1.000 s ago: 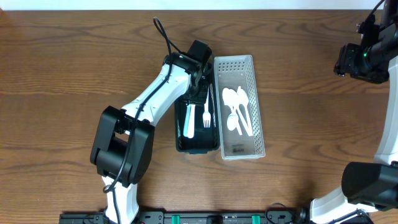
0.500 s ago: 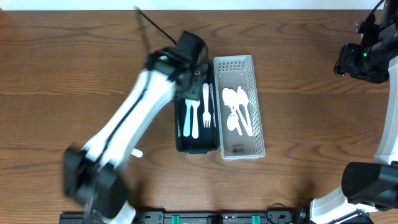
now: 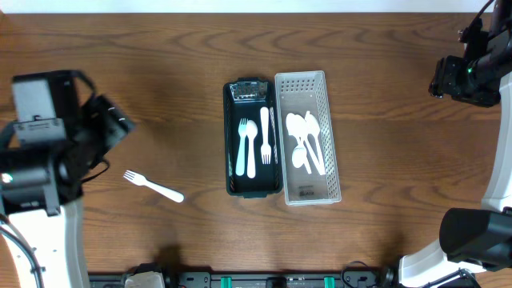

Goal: Pack container
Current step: 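Move the left gripper to the last white fork and grasp it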

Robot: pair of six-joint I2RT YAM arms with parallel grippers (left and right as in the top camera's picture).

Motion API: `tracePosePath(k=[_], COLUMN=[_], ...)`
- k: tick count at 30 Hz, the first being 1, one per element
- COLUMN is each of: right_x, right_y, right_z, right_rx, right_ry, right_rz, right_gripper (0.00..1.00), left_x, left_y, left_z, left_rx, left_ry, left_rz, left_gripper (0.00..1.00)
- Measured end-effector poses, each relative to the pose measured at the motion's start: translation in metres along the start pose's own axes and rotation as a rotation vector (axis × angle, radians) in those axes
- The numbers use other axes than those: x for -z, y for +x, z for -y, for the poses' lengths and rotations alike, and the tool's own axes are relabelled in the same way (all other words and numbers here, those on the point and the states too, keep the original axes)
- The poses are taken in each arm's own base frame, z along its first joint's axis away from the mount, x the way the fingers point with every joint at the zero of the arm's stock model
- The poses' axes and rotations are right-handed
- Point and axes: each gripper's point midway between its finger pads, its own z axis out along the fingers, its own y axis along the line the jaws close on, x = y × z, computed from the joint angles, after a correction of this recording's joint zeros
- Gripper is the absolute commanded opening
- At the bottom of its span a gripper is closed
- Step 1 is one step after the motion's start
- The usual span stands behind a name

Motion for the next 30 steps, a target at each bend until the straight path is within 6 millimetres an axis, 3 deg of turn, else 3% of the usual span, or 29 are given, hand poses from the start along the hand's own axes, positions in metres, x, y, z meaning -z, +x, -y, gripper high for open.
tracePosePath(k=[4,6,12,16,19,22,30], right_x=[0.000,0.000,0.000,0.000,0.000,0.000,0.000], right_y=[-0.001,-0.002,-0.002,-0.003,-0.003,-0.003,-0.002], right_z=[0.000,0.000,0.000,0.000,0.000,0.000,0.000], right_rx=[0.001,0.001,0.001,0.001,0.001,0.001,0.001], right_ry=[0.000,0.000,0.000,0.000,0.000,0.000,0.000], right_rz=[0.005,0.006,0.008,0.010,0.011,0.011,0.006], right_gripper=[0.63,0.63,0.63,0.63,0.63,0.63,0.63], left_x=[-0.042,-0.061,-0.135,-0.173,-0.195,-0.211,-0.241], left_y=[0.014,0.023,0.061,0.094,0.122,0.134,0.139], left_z=[-0.035,-0.043,-0.047,-0.058,-0.069,-0.073,-0.069], left_rx=[0.210,0.264,0.345,0.353,0.352,0.353,0.353], left_ry=[-0.139,-0.171,-0.157,-0.188,-0.235,-0.260,-0.255], left_rz=[-0.092,-0.122,-0.210,-0.290,-0.368,-0.414,-0.445], left_gripper=[0.92,0.92,0.92,0.92,0.92,0.92,0.88])
